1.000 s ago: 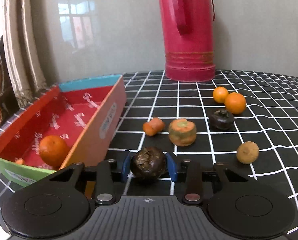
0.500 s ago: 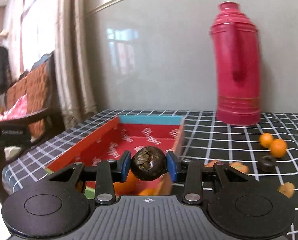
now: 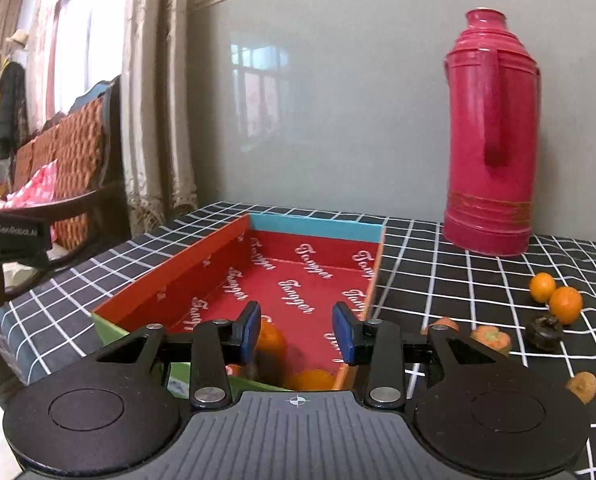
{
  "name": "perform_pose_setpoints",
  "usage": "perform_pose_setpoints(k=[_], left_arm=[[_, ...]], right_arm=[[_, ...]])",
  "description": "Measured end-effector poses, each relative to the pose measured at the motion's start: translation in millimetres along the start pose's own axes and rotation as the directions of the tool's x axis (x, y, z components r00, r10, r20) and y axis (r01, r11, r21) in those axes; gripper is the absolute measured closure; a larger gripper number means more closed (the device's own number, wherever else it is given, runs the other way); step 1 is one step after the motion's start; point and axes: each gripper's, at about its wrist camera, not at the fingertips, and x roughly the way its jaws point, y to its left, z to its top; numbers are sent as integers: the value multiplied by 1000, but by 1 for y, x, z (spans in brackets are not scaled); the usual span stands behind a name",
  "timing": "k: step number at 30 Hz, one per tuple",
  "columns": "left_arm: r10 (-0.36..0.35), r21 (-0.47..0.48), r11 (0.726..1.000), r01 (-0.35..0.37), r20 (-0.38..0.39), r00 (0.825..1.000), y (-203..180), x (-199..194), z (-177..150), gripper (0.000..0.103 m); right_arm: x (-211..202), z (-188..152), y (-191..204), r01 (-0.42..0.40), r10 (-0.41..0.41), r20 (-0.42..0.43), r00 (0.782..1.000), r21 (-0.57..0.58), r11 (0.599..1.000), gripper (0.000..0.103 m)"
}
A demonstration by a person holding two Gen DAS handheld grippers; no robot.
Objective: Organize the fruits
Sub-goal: 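Carry the mangosteen into the box and open the right gripper, then close the left gripper on the small brown round fruit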
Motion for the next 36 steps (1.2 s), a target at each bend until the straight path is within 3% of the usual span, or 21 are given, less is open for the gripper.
perform_pose_setpoints(k=[1, 3, 4, 5, 10, 14, 18, 20, 21, 23, 27, 31, 33, 36], left_arm=[[-3, 5, 1000, 3, 2, 1000, -1, -1, 0, 13], [-13, 17, 1000, 13, 7, 1000, -7, -4, -2, 13], [-20, 24, 1000, 19, 10, 1000, -10, -5, -3, 13], [-30, 31, 999, 30, 13, 999, -13, -8, -4, 13], [-112, 94, 990, 107, 44, 993, -36, -23, -11, 13], [-225, 168, 963, 209, 87, 970, -64, -48, -22, 13], [-361, 266, 910, 319, 126, 924, -93, -79, -40, 13], [-429, 325, 871, 369, 135, 893, -110, -95, -52, 13], [-457, 350, 852, 389, 135, 879, -117, -102, -59, 13], [-518, 399, 806, 438, 116, 847, -133, -115, -73, 12], [-613, 482, 702, 524, 36, 789, -165, -135, -101, 12], [-653, 532, 631, 564, -29, 757, -191, -147, -127, 16], [-665, 542, 602, 587, -68, 744, -203, -150, -139, 19], [-667, 543, 581, 606, -110, 737, -220, -149, -149, 26]], right_arm=[[-3, 1, -2, -3, 3, 8, 1000, 9, 1000, 61], [-9, 4, -6, 41, -41, 26, 999, 11, 999, 38], [-13, 5, -8, 71, -71, 46, 996, 14, 997, 15], [-18, 6, -12, 96, -97, 71, 993, 22, 995, 5], [-38, 10, -32, 221, -227, 127, 966, 59, 974, 0], [-49, 10, -57, 350, -360, 110, 926, 100, 931, 0], [-62, 10, -83, 534, -546, 81, 834, 129, 835, 0], [-70, 8, -97, 640, -653, 66, 755, 147, 755, 0], [-75, 6, -104, 697, -710, 62, 702, 149, 702, 0], [-83, 4, -117, 763, -777, 57, 627, 156, 628, 0], [-100, 0, -146, 795, -813, 8, 582, 204, 571, 0], [-120, -4, -163, 819, -839, -21, 544, 229, 526, 0], [-135, -10, -170, 839, -863, -7, 505, 239, 489, 0], [-148, -11, -180, 858, -885, -6, 465, 247, 450, 0]])
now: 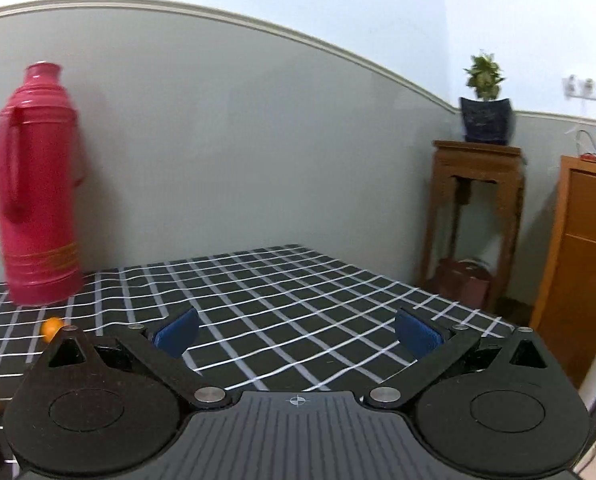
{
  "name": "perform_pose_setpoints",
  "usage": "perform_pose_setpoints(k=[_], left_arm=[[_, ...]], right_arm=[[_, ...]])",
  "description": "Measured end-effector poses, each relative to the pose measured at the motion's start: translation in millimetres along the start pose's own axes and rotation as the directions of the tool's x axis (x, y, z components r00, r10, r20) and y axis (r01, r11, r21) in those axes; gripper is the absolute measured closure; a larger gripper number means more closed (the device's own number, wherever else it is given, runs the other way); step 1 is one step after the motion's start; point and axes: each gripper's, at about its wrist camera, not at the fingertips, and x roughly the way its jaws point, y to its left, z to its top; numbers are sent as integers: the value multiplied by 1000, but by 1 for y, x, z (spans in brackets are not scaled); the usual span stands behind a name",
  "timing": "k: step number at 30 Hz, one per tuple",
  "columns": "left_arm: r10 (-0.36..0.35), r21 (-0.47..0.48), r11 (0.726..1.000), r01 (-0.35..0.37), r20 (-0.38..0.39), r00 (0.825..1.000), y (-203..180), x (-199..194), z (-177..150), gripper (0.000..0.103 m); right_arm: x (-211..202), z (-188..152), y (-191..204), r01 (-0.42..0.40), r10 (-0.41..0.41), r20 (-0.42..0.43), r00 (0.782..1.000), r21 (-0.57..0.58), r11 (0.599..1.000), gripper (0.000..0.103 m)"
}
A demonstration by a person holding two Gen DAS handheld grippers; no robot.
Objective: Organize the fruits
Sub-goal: 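Close the left gripper on the small brown round fruit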
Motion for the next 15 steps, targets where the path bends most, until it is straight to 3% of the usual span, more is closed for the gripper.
perform_pose_setpoints(k=[4, 10, 15], left_arm=[[-38, 19, 999, 39, -25, 999, -19, 10, -5, 40], [-88, 59, 994, 89, -20, 996, -40, 18, -8, 48], [-150, 22, 988, 153, -93, 984, -44, 36, -9, 63]], right_arm=[[10, 2, -17, 9, -8, -40, 999, 14, 1000, 0], [16, 4, -31, 18, -16, -54, 998, 34, 999, 0], [20, 3, -35, 6, -4, -67, 998, 24, 1000, 0]])
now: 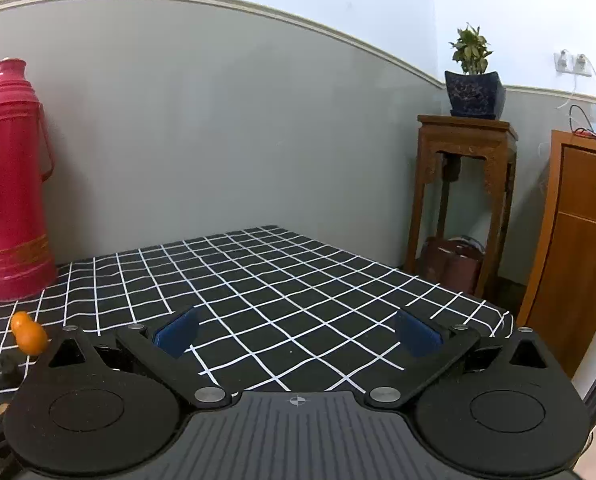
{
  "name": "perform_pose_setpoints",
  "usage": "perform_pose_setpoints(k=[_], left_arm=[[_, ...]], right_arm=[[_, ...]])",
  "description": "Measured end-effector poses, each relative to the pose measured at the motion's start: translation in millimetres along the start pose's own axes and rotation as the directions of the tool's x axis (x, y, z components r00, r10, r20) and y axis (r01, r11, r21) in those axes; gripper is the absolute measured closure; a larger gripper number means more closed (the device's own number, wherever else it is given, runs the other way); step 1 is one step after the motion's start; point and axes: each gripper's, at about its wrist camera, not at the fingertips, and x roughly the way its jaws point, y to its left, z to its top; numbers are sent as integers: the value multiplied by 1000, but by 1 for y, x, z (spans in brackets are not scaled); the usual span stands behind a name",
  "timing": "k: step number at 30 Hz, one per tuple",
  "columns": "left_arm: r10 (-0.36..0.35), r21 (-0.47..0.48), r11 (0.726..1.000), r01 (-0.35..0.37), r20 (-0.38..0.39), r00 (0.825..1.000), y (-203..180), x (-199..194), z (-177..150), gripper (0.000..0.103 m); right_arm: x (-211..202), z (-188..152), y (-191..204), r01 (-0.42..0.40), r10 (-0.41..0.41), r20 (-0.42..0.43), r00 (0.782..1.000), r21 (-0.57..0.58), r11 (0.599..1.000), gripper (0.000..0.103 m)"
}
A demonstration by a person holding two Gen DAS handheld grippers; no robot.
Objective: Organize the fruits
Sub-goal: 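Close the left gripper on the small brown round fruit, then lower the brown fruit into the box and open the left gripper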
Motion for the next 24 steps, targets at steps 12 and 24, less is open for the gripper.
perform_pose_setpoints(k=[12, 24], left_arm=[[-15, -40, 999, 13, -48, 999, 3, 12, -3, 85], [44, -43, 998, -41, 63, 997, 15, -17, 9, 85]], right_arm=[[8, -2, -3, -28, 27, -27, 999, -6, 1000, 0], [5, 0, 0, -28, 27, -15, 1000, -3, 1000, 0]])
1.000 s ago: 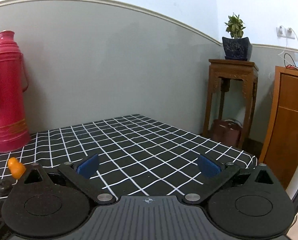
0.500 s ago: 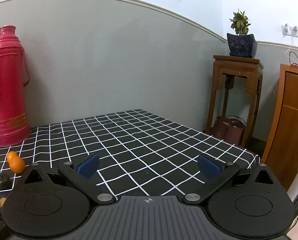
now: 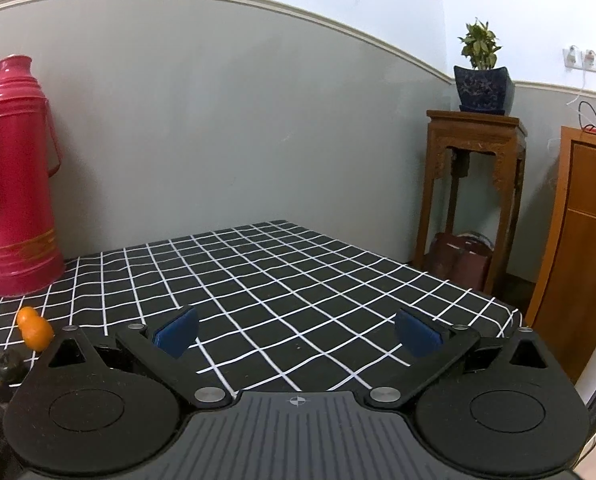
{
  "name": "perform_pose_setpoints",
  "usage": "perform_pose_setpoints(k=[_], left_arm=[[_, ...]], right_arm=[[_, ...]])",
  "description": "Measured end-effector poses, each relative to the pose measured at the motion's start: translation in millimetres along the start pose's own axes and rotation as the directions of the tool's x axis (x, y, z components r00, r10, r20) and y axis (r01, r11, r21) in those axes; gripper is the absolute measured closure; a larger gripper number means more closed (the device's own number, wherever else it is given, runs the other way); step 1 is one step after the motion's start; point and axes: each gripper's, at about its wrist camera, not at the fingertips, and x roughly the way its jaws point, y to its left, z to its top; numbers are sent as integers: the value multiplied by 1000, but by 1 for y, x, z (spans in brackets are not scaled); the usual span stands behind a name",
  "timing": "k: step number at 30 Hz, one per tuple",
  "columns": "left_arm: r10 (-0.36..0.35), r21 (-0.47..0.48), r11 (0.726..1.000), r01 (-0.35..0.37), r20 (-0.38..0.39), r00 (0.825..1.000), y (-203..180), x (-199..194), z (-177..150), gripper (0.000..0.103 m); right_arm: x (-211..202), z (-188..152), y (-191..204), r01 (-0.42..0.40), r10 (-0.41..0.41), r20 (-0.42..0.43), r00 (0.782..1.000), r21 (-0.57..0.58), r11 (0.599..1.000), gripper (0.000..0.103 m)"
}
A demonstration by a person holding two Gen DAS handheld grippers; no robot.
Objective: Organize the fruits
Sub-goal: 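Lower the brown fruit into the box and open the left gripper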
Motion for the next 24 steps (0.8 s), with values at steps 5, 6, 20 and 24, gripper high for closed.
perform_pose_setpoints(k=[5, 6, 20, 24], left_arm=[[68, -9, 998, -68, 41, 997, 18, -8, 7, 85], [81, -15, 997, -80, 43, 996, 22, -9, 9, 85], [310, -115, 946, -304, 35, 950, 98, -25, 15, 85], [362, -141, 923, -358, 7, 932, 123, -25, 14, 85]], right_arm=[[-3, 0, 9, -26, 26, 5, 1000, -13, 1000, 0], [-4, 0, 12, -31, 31, 6, 999, -15, 999, 0], [-17, -7, 62, -143, 144, 4, 990, -73, 987, 0], [-22, -9, 77, -179, 179, -2, 984, -88, 980, 0]])
